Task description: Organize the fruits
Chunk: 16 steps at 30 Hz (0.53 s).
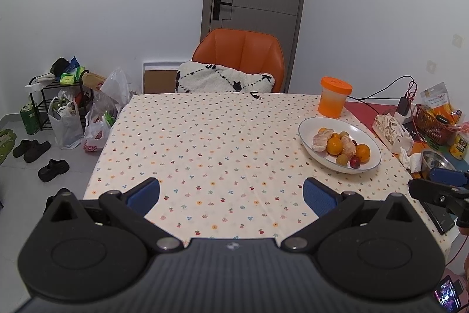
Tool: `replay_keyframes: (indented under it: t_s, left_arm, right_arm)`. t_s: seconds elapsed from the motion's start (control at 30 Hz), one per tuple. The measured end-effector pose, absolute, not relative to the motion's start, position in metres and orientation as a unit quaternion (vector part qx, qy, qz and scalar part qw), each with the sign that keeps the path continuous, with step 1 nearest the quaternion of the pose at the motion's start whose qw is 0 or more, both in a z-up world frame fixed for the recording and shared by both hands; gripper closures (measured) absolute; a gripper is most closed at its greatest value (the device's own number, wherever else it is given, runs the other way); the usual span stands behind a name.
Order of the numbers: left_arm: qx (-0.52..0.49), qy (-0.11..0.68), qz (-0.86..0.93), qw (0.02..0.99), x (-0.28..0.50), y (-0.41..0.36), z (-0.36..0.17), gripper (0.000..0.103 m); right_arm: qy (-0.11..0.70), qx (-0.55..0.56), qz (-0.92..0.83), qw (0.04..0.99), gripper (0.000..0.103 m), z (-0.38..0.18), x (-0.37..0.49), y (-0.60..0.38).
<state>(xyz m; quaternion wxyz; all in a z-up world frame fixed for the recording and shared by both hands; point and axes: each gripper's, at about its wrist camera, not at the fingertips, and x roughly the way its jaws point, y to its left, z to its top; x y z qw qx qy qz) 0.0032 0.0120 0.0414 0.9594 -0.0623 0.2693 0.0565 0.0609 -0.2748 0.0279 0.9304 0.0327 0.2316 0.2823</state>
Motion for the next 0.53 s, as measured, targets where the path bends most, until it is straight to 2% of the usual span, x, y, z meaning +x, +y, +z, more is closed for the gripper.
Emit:
replay_keyframes:
  t_s: [0.53]
  left_arm:
    - [-0.055,0.267,0.055,0.961,0.0018,0.0067,0.0436,0.000]
  right_arm:
    - [0.227,0.032,0.278,0.933,0.000,0.0308,0.0600,-0.2770]
